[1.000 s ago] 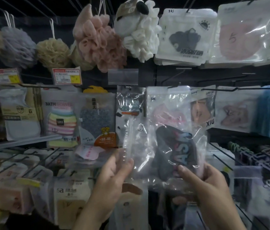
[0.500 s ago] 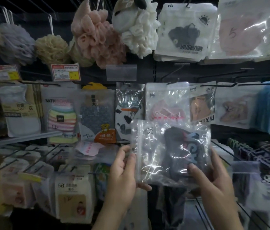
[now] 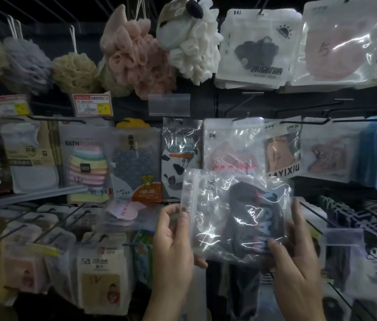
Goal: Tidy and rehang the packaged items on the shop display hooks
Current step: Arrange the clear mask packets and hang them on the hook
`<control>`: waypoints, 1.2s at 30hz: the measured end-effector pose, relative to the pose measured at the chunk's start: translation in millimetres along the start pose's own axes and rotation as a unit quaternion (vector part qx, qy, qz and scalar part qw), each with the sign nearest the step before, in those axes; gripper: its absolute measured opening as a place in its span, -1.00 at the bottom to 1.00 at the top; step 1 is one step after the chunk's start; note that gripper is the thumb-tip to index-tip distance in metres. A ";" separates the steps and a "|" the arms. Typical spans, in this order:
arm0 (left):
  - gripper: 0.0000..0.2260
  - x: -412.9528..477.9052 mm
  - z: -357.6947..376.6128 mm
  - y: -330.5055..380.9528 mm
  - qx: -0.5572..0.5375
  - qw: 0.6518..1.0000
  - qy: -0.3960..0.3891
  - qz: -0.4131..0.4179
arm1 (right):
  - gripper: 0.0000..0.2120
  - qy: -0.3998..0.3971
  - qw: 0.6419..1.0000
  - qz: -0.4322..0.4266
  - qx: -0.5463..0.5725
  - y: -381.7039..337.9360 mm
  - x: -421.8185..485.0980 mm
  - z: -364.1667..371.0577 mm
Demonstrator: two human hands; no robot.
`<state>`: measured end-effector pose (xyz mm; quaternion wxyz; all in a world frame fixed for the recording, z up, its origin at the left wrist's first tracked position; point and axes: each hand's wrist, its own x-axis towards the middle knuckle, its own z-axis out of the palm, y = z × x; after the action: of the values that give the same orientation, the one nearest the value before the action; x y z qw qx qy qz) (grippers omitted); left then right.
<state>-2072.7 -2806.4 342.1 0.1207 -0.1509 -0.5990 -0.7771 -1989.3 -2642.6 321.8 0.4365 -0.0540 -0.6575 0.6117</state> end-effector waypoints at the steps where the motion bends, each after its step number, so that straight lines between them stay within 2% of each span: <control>1: -0.80 -0.1 0.9 0.3 0.000 1.000 0.002 0.003 | -0.12 0.005 1.000 0.001 0.006 -0.6 -0.5 1.6; 9: -0.78 8.3 11.1 4.9 0.035 0.998 0.019 0.048 | -0.19 0.028 0.998 0.003 0.056 4.8 2.1 2.0; 11: -0.79 16.8 11.5 5.7 0.066 0.995 -0.008 0.070 | -0.27 0.096 0.993 -0.053 -0.053 1.0 6.9 0.1; 13: -0.81 26.2 12.2 11.7 0.088 0.991 -0.056 0.085 | -0.20 0.161 0.950 -0.152 -0.221 -12.0 14.5 -3.5; 14: -0.81 31.2 12.9 16.3 0.100 0.987 -0.083 0.094 | -0.17 0.161 0.924 -0.209 -0.277 -17.2 19.8 -6.0; 16: -0.83 41.4 14.2 26.9 0.139 0.974 -0.132 0.120 | -0.25 0.122 0.882 -0.310 -0.334 -27.0 34.9 -9.6; 20: -0.88 61.7 22.8 50.6 0.222 0.943 -0.183 0.165 | -0.46 -0.014 0.878 -0.356 -0.320 -56.4 73.8 -6.0; 23: -0.90 74.5 32.4 70.7 0.268 0.921 -0.185 0.216 | -0.48 -0.071 0.855 -0.389 -0.334 -70.6 102.3 2.5; 25: -0.92 81.7 39.6 84.2 0.284 0.911 -0.178 0.239 | -0.55 -0.072 0.855 -0.396 -0.327 -76.8 117.1 4.1; 28: -0.94 93.6 52.0 100.2 0.309 0.901 -0.157 0.262 | -0.65 -0.051 0.873 -0.384 -0.295 -82.4 130.9 3.1; 30: -0.96 101.5 60.0 107.3 0.318 0.897 -0.143 0.271 | -0.67 -0.036 0.881 -0.383 -0.277 -84.1 136.8 2.1; 36: -0.95 117.3 83.5 123.9 0.341 0.884 -0.100 0.304 | -0.68 0.000 0.874 -0.385 -0.296 -95.3 161.2 0.2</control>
<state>-2128.1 -2757.8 517.2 0.3342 -0.3521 -0.7605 -0.4312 -2044.1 -2568.6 484.9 0.6014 0.0765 -0.7764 0.1724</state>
